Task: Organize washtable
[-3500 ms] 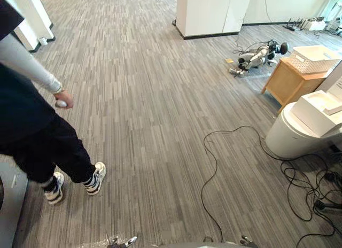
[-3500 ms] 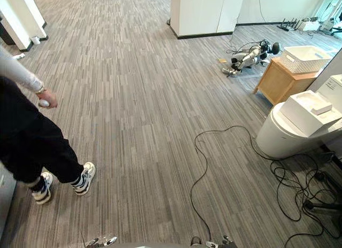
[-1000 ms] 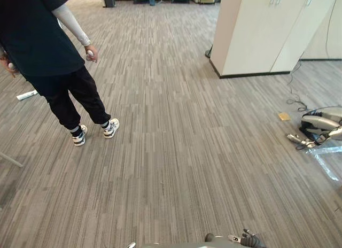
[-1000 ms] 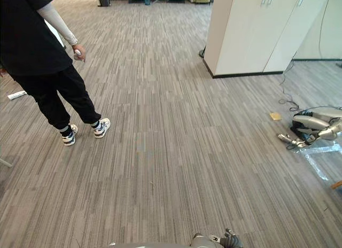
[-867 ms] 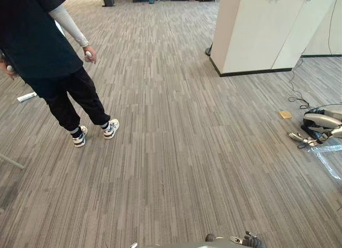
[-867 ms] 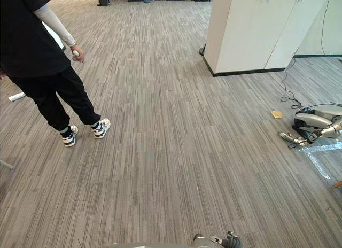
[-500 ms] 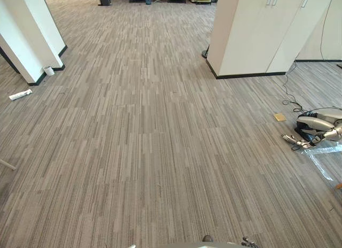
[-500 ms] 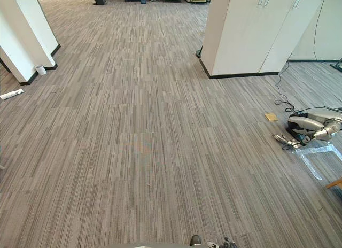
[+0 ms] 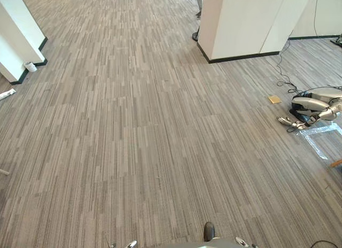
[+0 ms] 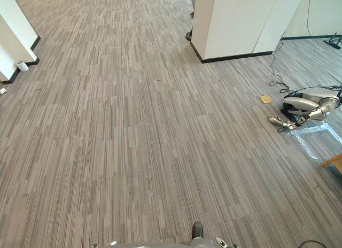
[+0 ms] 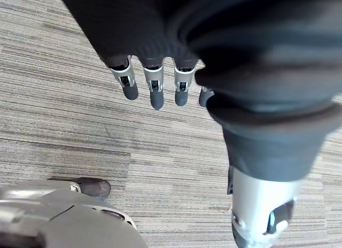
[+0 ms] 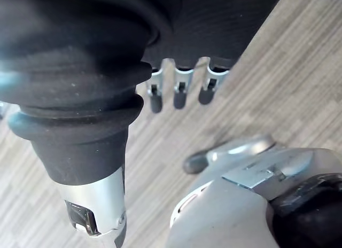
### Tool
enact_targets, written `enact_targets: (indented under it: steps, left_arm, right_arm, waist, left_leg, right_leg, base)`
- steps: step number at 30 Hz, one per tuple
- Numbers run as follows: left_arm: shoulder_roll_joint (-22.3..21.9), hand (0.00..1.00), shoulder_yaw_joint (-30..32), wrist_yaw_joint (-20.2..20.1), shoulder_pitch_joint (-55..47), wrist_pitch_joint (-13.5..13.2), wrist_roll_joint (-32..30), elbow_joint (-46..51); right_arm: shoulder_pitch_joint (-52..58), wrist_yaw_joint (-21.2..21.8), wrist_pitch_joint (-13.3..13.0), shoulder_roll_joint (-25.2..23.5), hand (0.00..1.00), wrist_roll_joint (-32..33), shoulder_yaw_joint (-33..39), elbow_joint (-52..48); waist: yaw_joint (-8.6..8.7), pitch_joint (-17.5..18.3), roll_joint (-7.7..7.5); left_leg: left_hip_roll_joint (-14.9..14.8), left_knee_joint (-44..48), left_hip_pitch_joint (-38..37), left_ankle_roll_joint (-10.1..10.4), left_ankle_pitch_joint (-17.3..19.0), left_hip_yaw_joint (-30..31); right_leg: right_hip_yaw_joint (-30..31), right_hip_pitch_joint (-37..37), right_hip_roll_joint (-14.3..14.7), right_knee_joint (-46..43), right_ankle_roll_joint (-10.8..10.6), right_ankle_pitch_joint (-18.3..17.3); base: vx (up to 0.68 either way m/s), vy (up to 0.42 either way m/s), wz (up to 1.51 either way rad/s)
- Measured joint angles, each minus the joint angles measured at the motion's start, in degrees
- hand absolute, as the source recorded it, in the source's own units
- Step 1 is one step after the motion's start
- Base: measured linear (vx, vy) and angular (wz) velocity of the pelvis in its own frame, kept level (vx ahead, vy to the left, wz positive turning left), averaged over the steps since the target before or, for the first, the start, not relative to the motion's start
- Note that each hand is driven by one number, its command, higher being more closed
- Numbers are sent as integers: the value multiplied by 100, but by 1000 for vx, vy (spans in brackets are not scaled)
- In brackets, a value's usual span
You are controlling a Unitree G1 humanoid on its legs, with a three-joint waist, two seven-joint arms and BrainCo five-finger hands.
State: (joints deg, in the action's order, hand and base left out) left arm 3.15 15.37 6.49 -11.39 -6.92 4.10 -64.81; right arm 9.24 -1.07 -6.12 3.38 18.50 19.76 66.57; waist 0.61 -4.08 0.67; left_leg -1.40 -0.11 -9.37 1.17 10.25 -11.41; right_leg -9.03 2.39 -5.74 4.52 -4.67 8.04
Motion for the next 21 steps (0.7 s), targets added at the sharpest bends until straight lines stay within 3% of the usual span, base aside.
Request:
enact_targets:
  steps: [4,7,8,9,10,12,13,15,18,19,20,21]
  left_arm:
    - [15,0,7,6,16,-1,165,15]
    - [27,0,109,2,20,-20,392,27]
    - [-17,0,319,-10,-28,-26,421,20]
    - [-77,0,700,-31,-27,-25,426,38]
    - [-120,0,851,-29,-34,-18,427,91]
    - [-218,0,1176,-18,-43,13,485,154]
    - [-254,0,1217,-18,-45,22,504,171]
    - [-342,0,1223,-19,-94,12,511,249]
    - [-447,0,1105,-22,-115,19,538,223]
    - [-483,0,1084,-21,-162,20,534,216]
    - [-478,0,1017,-19,-189,20,534,202]
    - [-451,0,888,-24,-224,22,532,157]
  right_arm:
    - [-57,9,-8,-54,0,236,107,2]
    - [18,3,-28,-193,0,636,406,6]
    - [47,2,-28,-219,0,677,477,-9]
    - [21,2,-31,-272,0,675,509,-38]
    - [23,2,-37,-293,0,675,520,-64]
    - [48,7,-43,-305,0,660,514,-132]
    - [31,6,-34,-327,0,593,506,-199]
    - [-33,13,-24,-260,0,436,512,-285]
    - [-319,26,-15,-158,0,278,572,-276]
    - [-377,24,-16,-165,0,226,655,-272]
    - [-377,28,-22,-164,0,213,655,-271]
    - [-371,26,-21,-159,0,152,632,-228]
  waist:
    - [8,-66,-28]
    - [32,-162,-49]
    - [3,-161,-45]
    - [10,-202,-117]
    - [14,-220,-141]
    - [-97,-444,-167]
    - [-155,-477,-128]
    - [-149,-519,-86]
    - [-180,-635,92]
    - [-226,-646,121]
    - [-267,-638,131]
    - [-387,-628,77]
  left_leg:
    - [-108,67,31,70,48,97]
    - [-338,827,268,292,532,408]
    - [-522,1371,404,468,753,420]
    - [-690,2667,993,528,828,345]
    - [-827,3425,1370,463,719,299]
    - [-1424,5483,2246,321,-105,63]
    - [-1567,5773,2439,265,-49,-99]
    - [-1632,5724,2850,206,106,-375]
    - [-1329,3975,3365,243,106,-680]
    - [-1205,2912,3402,403,-77,-755]
    - [-1143,2370,3366,412,-211,-793]
    - [-1055,1965,3285,181,-746,-776]
  right_leg:
    - [-35,422,0,-985,61,-577]
    - [-244,587,-20,-1959,186,-1330]
    - [-341,531,60,-2213,197,-1600]
    - [-467,501,45,-2410,239,-1860]
    - [-532,474,54,-2479,271,-1942]
    - [-679,107,140,-2542,444,-2227]
    - [-689,-11,146,-2527,472,-2321]
    - [-759,-212,153,-2327,468,-2380]
    - [-664,-421,145,-1969,379,-2430]
    - [-627,-528,144,-1852,283,-2488]
    - [-600,-570,156,-1783,226,-2528]
    - [-448,-724,132,-1698,118,-2653]
  base:
    - [-5,-52,10]
    - [56,-119,51]
    - [111,-152,49]
    - [137,-224,52]
    - [144,-257,47]
    - [155,-230,26]
    - [183,-159,20]
    - [183,-107,16]
    - [340,14,-9]
    - [375,83,-24]
    - [431,135,-46]
    - [401,133,-52]
